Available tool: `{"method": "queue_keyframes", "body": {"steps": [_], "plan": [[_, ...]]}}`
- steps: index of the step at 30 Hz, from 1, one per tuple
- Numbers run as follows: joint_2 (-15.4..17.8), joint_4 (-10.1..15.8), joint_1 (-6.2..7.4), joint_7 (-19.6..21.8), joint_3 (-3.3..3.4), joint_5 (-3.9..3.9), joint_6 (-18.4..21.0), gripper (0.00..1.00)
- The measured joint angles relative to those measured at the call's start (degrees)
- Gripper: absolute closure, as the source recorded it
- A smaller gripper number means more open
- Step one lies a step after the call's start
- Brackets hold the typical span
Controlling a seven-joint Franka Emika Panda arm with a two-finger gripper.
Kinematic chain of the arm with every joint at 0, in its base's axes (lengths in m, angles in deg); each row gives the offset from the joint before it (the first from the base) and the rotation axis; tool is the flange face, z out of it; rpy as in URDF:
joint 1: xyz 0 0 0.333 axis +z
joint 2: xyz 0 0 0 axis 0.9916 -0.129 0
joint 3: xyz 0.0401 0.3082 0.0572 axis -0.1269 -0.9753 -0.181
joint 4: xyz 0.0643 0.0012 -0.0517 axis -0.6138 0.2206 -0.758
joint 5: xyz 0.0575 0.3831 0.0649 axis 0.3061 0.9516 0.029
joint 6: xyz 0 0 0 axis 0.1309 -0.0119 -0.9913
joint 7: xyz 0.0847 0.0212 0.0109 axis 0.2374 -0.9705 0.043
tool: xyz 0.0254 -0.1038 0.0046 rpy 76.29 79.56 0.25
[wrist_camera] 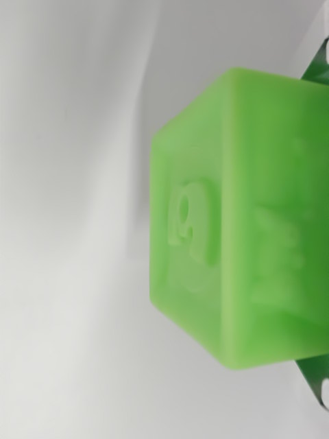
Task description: Stack cube
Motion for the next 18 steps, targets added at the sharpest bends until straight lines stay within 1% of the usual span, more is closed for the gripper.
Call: {"method": "queue_keyframes", "body": {"steps": [6, 18], "plan": [[2.0, 0.5, 0.29, 0.2, 0.35, -0.21, 1.6, 1.00], [6.7, 1.1, 0.77, 0.6, 1.03, -1.01, 5.5, 1.00]]}}
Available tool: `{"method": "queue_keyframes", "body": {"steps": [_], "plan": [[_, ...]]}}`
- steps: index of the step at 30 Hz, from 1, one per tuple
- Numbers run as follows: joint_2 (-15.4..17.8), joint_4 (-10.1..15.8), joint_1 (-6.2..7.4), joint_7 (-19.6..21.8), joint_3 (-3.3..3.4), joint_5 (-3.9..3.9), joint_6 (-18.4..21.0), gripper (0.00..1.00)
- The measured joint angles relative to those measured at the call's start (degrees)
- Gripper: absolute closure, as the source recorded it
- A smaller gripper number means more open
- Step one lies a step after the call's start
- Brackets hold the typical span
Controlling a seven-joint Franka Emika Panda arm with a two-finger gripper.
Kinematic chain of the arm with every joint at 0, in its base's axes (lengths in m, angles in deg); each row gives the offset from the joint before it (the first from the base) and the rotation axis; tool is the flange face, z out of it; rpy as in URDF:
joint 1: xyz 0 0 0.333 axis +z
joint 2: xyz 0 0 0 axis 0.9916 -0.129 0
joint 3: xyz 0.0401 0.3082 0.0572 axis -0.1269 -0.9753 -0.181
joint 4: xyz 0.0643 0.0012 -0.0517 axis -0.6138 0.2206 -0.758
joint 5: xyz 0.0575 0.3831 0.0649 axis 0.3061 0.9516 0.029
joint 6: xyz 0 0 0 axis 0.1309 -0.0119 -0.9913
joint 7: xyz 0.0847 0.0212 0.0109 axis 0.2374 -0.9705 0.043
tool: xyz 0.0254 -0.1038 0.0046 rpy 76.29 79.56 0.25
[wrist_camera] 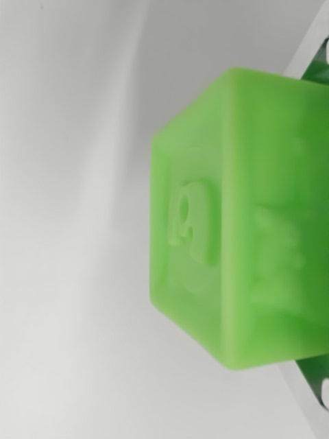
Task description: Stack cube
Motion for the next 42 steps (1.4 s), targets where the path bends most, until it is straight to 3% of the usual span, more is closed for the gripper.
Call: {"method": "queue_keyframes", "body": {"steps": [9, 42], "plan": [[2.9, 0.2, 0.38, 0.7, 0.27, -0.56, 2.4, 1.00], [5.0, 2.0, 6.92, 7.2, 0.21, -1.18, 2.9, 1.00]]}}
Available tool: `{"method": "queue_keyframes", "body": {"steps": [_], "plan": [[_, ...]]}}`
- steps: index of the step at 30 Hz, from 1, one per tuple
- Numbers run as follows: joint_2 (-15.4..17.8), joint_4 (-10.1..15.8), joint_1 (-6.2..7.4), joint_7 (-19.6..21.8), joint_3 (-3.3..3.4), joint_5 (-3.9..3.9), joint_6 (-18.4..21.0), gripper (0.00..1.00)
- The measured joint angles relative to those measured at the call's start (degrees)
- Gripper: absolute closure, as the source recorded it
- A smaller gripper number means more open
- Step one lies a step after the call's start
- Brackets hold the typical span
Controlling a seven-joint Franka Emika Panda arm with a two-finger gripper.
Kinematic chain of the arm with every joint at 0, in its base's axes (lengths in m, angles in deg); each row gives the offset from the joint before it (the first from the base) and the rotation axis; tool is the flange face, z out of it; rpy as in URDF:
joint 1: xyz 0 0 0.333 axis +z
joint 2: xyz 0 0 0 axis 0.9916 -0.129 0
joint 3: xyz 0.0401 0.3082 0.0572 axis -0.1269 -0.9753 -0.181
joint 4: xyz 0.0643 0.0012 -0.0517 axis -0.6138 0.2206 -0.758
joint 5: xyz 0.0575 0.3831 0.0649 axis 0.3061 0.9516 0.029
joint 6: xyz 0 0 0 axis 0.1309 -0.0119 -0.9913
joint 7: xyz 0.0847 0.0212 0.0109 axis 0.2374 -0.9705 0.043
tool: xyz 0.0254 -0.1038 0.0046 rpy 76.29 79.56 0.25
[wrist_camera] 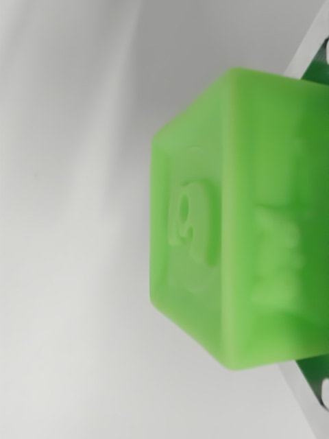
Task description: Stack cube
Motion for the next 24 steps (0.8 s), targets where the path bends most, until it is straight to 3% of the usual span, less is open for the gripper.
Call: {"method": "queue_keyframes", "body": {"steps": [24], "plan": [[1.2, 0.4, 4.57, 4.7, -0.17, -0.37, 0.7, 1.00]]}}
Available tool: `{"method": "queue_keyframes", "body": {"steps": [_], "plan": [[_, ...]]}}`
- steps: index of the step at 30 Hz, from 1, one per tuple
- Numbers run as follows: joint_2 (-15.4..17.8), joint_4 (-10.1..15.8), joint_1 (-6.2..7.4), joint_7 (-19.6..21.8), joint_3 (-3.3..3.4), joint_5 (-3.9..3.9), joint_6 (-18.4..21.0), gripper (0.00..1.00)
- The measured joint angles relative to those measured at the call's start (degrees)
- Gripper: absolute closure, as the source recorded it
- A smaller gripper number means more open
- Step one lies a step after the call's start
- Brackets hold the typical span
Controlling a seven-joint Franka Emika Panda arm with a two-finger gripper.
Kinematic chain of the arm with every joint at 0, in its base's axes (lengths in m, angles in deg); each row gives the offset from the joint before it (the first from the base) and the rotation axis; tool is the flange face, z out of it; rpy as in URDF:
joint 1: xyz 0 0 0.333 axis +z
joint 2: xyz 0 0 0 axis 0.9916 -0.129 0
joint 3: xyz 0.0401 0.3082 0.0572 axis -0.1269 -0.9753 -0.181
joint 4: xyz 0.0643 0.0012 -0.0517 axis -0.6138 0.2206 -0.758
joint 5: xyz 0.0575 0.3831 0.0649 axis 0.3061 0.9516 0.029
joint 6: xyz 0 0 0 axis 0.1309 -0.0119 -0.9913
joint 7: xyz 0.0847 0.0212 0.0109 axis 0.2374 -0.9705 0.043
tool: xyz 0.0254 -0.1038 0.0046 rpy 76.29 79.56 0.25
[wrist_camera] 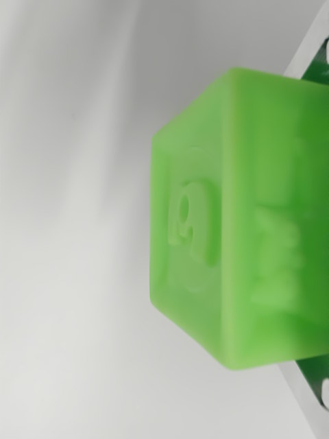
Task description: Stack cube
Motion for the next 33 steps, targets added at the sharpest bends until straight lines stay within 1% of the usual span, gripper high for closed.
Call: {"method": "queue_keyframes", "body": {"steps": [21, 33], "plan": [[0.8, -0.1, 4.06, 4.2, -0.29, -0.24, 1.0, 1.00], [1.0, -0.5, 6.40, 6.7, -0.48, -0.39, 1.7, 1.00]]}}
